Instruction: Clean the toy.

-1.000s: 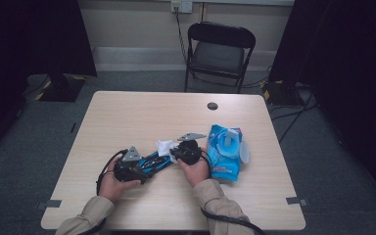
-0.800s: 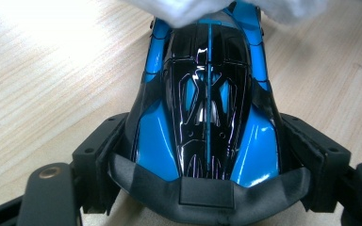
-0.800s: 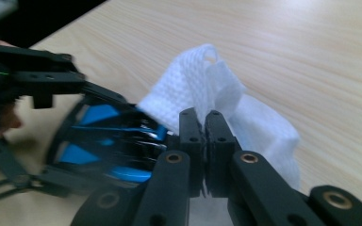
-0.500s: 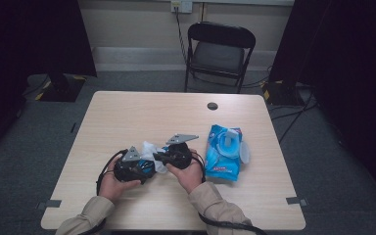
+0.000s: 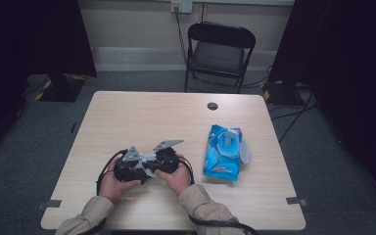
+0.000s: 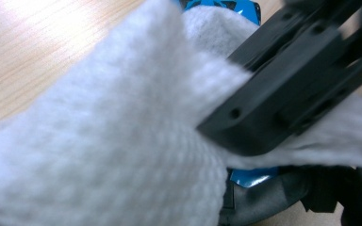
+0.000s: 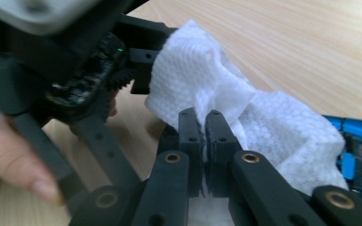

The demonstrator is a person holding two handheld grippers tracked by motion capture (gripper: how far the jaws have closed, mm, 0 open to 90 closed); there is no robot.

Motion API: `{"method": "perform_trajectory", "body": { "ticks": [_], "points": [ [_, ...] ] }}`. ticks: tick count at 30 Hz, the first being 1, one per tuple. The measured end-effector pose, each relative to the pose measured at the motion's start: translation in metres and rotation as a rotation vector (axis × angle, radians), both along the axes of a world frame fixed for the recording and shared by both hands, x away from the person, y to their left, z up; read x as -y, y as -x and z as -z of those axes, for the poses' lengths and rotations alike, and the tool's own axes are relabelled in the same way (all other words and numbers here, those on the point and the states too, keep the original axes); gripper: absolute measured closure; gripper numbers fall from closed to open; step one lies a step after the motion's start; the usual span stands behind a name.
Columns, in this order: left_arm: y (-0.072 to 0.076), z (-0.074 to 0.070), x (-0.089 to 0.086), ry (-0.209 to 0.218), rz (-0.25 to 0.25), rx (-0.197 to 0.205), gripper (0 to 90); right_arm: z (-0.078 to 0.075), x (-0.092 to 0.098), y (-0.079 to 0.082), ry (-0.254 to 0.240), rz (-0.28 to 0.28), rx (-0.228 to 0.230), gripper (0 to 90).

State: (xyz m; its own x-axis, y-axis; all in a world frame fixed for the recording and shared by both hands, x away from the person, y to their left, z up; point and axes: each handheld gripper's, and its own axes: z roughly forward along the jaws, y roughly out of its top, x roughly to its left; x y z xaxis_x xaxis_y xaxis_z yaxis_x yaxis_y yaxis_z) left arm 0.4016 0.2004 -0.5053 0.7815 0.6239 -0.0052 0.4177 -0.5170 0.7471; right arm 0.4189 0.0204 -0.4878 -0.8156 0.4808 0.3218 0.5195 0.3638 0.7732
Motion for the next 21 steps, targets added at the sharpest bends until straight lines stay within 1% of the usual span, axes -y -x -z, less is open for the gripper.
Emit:
{"method": "perform_trajectory", "body": {
  "ticks": [2,4,6,8,10,11,13,16,17,19,20,21],
  "points": [
    [0.0,0.0,0.0,-0.001,0.001,-0.004,23.1,0.0,-0.001,-0.001,0.001,-0.003,0.001,87.3],
    [0.0,0.0,0.0,0.002,-0.001,-0.004,23.1,-0.001,-0.002,-0.002,0.018,-0.012,0.012,87.3],
    [0.0,0.0,0.0,-0.001,0.001,-0.003,23.1,-0.003,-0.003,-0.001,0.019,-0.009,0.016,87.3],
    [0.0,0.0,0.0,-0.001,0.001,-0.003,23.1,-0.003,-0.003,-0.001,0.007,-0.001,0.02,87.3],
    [0.0,0.0,0.0,0.002,0.0,-0.003,23.1,-0.003,-0.001,-0.003,-0.003,0.01,0.014,87.2],
    [0.0,0.0,0.0,0.004,0.0,-0.004,23.1,-0.003,0.0,-0.005,-0.025,0.023,0.009,87.3],
    [0.0,0.0,0.0,0.004,0.001,-0.005,23.1,-0.004,0.002,-0.007,-0.012,0.04,0.025,87.2],
    [0.0,0.0,0.0,0.004,0.001,-0.005,23.1,-0.005,0.0,-0.01,0.018,0.042,0.046,87.1],
    [0.0,0.0,0.0,0.005,0.001,-0.004,23.1,-0.004,0.0,-0.011,0.019,0.053,0.052,87.1],
    [0.0,0.0,0.0,0.005,0.001,-0.004,23.1,-0.004,-0.001,-0.013,0.042,0.058,0.064,87.2],
    [0.0,0.0,0.0,0.004,0.001,-0.005,23.1,-0.004,-0.001,-0.014,0.043,0.06,0.068,87.2],
    [0.0,0.0,0.0,0.005,0.001,-0.005,23.1,-0.003,0.0,-0.015,0.039,0.062,0.062,87.4]
  ]
}}
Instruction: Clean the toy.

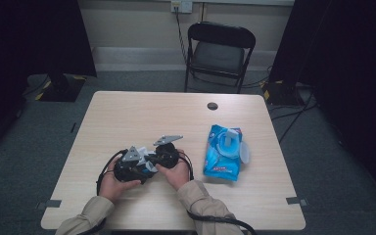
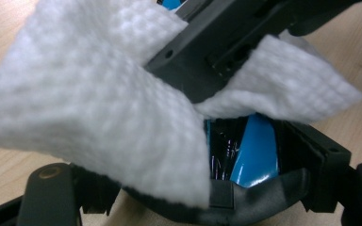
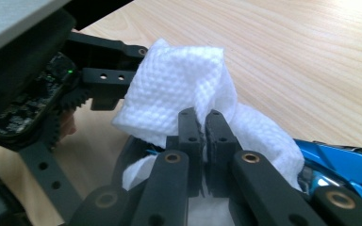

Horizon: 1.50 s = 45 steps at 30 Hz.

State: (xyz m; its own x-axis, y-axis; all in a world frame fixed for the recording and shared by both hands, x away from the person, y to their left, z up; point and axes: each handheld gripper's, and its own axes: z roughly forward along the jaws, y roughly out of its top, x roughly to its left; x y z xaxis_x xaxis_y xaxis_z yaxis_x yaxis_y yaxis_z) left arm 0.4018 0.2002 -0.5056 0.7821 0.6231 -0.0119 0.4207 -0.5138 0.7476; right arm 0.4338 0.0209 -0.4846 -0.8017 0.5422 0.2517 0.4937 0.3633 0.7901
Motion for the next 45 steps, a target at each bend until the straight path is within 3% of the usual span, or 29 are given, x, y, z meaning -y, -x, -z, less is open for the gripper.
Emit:
{"method": "perform_trajectory", "body": {
  "ticks": [7,10,19,29,42,45],
  "points": [
    [0.0,0.0,0.0,0.0,0.0,0.0,23.1,0.0,0.007,-0.005,-0.016,0.039,-0.003,87.6],
    [0.0,0.0,0.0,0.0,0.0,0.0,23.1,-0.001,0.011,-0.007,-0.002,0.057,0.01,87.6],
    [0.0,0.0,0.0,0.0,0.001,0.0,23.1,0.002,0.03,-0.015,-0.012,0.152,0.017,87.8],
    [0.0,0.0,0.0,0.0,0.0,0.0,23.1,0.006,0.045,-0.022,0.032,0.235,0.019,87.8],
    [0.0,0.0,0.0,0.001,0.0,0.0,23.1,0.007,0.056,-0.025,0.057,0.308,0.012,87.9],
    [0.0,0.0,0.0,0.001,0.001,0.0,23.1,0.007,0.057,-0.026,0.06,0.302,0.014,87.9]
  ]
}}
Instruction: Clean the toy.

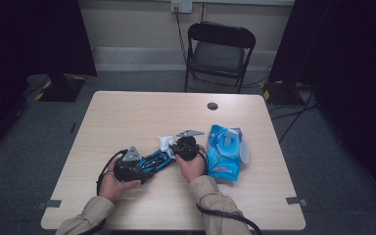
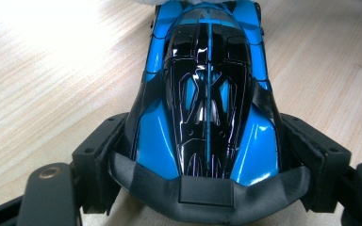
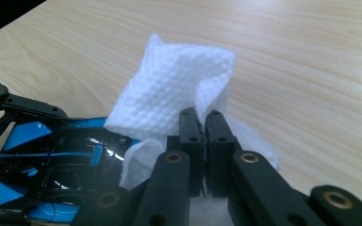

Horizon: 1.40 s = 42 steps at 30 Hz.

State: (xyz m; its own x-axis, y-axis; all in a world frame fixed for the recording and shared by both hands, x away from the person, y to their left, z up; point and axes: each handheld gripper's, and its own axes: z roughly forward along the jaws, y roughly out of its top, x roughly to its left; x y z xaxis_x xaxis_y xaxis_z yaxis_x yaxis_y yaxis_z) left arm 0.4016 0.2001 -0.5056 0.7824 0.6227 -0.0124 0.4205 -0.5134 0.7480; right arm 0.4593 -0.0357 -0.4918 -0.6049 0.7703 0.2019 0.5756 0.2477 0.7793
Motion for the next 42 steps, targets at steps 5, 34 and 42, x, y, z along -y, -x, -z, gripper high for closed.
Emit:
{"method": "perform_trajectory", "body": {
  "ticks": [5,34,42],
  "points": [
    [0.0,0.0,0.0,0.0,0.0,0.0,23.2,-0.001,0.0,-0.001,0.021,0.012,-0.002,87.9],
    [0.0,0.0,0.0,0.002,-0.001,-0.002,23.1,-0.033,0.007,0.021,-0.073,-0.134,0.074,87.9],
    [0.0,0.0,0.0,-0.001,0.001,0.0,23.1,-0.041,-0.013,0.042,-0.122,-0.247,0.059,87.8]
  ]
}}
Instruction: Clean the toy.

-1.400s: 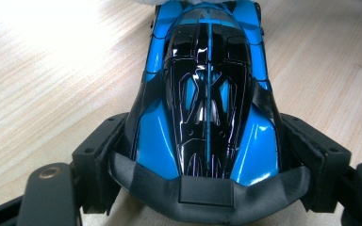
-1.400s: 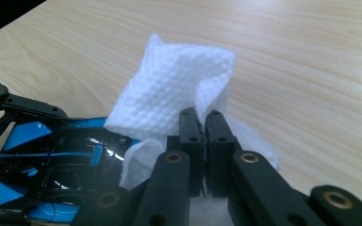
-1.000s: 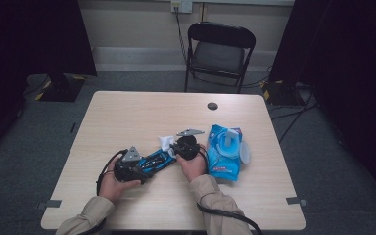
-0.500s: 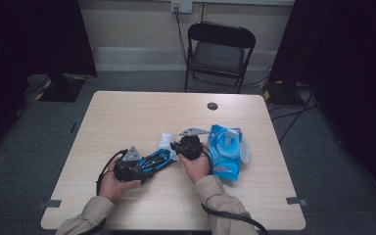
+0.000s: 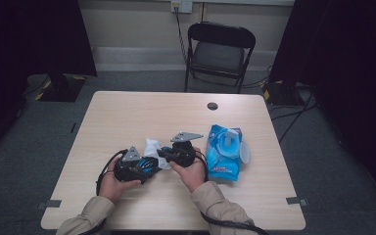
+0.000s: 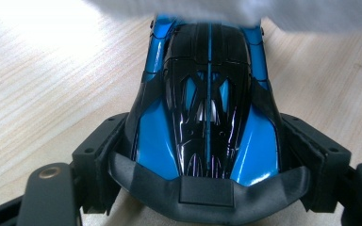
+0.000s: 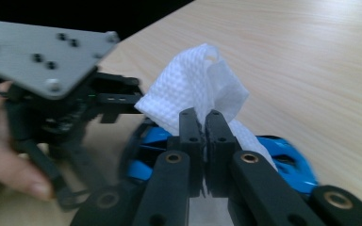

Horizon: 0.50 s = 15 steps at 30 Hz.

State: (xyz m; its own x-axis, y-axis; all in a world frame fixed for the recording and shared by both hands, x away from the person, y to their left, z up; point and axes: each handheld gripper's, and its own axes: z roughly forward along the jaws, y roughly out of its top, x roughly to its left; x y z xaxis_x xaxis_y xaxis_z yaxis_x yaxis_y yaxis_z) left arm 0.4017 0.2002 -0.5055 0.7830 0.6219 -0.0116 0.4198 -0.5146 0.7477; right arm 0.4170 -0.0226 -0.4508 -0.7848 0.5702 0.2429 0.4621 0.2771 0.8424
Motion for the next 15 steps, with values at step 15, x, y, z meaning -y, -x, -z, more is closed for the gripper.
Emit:
{"method": "perform_trajectory", "body": {
  "ticks": [15],
  "points": [
    [0.0,0.0,0.0,-0.001,-0.003,0.002,23.1,0.035,-0.048,0.008,0.044,-0.098,-0.069,87.2]
  ]
}}
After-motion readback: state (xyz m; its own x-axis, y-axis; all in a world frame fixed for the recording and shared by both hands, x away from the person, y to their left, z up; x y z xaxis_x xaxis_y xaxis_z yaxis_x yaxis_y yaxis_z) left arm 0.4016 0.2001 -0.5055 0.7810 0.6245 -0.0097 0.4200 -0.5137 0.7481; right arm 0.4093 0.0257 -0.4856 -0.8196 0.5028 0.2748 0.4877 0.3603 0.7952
